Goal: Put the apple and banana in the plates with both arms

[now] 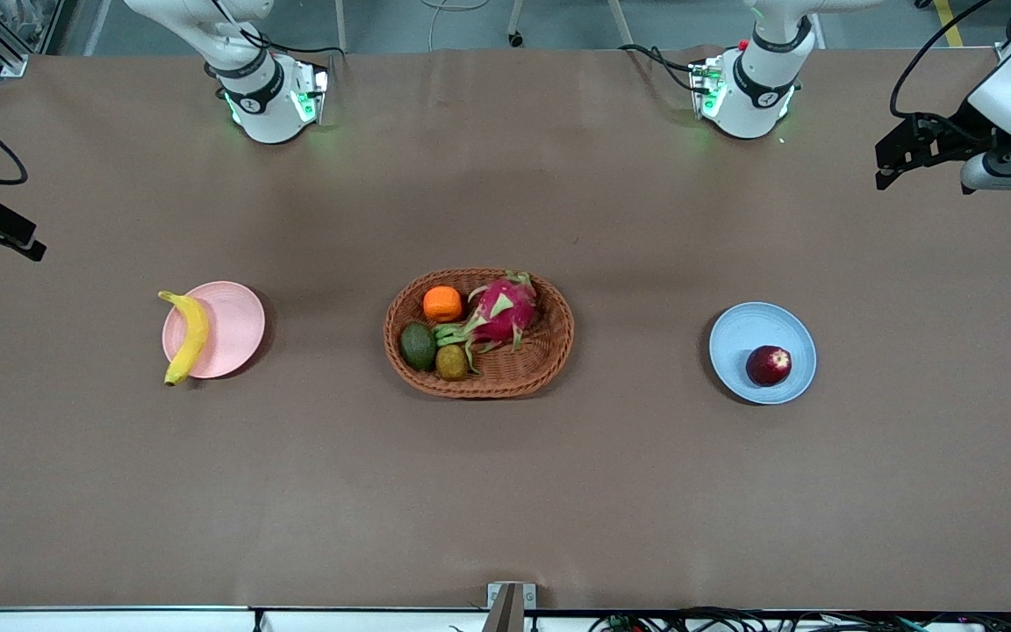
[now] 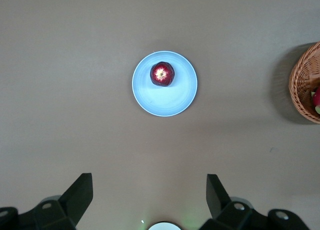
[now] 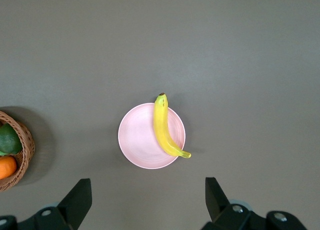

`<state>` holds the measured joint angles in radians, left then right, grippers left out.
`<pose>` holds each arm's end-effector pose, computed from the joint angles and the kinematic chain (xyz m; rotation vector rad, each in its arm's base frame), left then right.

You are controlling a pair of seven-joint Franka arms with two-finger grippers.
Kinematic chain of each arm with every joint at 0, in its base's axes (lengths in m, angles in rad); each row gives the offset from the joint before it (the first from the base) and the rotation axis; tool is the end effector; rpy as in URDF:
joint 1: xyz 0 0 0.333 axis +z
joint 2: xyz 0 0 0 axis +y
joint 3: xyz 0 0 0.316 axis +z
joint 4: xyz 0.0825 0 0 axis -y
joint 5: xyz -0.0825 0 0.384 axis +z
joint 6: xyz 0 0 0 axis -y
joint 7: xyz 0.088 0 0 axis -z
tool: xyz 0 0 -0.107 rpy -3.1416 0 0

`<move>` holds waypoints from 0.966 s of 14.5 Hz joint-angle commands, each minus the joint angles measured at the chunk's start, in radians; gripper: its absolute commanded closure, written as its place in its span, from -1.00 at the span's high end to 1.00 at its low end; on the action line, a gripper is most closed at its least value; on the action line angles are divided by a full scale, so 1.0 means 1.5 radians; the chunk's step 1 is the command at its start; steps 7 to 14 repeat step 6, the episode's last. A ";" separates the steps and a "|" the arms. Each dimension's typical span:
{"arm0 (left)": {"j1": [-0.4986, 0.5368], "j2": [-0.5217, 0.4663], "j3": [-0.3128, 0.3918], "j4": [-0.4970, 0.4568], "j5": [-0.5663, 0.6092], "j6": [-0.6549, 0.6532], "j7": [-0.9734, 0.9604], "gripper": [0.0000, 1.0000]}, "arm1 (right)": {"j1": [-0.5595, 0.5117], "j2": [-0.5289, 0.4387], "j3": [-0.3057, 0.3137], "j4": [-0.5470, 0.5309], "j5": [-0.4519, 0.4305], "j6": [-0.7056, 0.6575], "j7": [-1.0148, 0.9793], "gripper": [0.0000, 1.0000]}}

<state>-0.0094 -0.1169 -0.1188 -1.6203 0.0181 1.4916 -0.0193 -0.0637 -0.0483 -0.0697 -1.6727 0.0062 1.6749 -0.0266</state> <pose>0.5052 -0.0671 0.6562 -3.1044 0.1658 0.0159 0.5434 -0.0732 0.6119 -3.1306 0.1681 -0.0799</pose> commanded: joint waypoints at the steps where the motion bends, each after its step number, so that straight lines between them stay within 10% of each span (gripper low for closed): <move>1: 0.002 -0.001 -0.001 0.007 0.011 0.001 0.010 1.00 | -0.008 -0.025 0.010 -0.027 -0.014 0.007 -0.006 1.00; 14: 0.001 0.000 -0.001 0.009 0.012 -0.004 0.010 1.00 | -0.007 -0.021 0.010 -0.028 -0.016 0.014 -0.005 1.00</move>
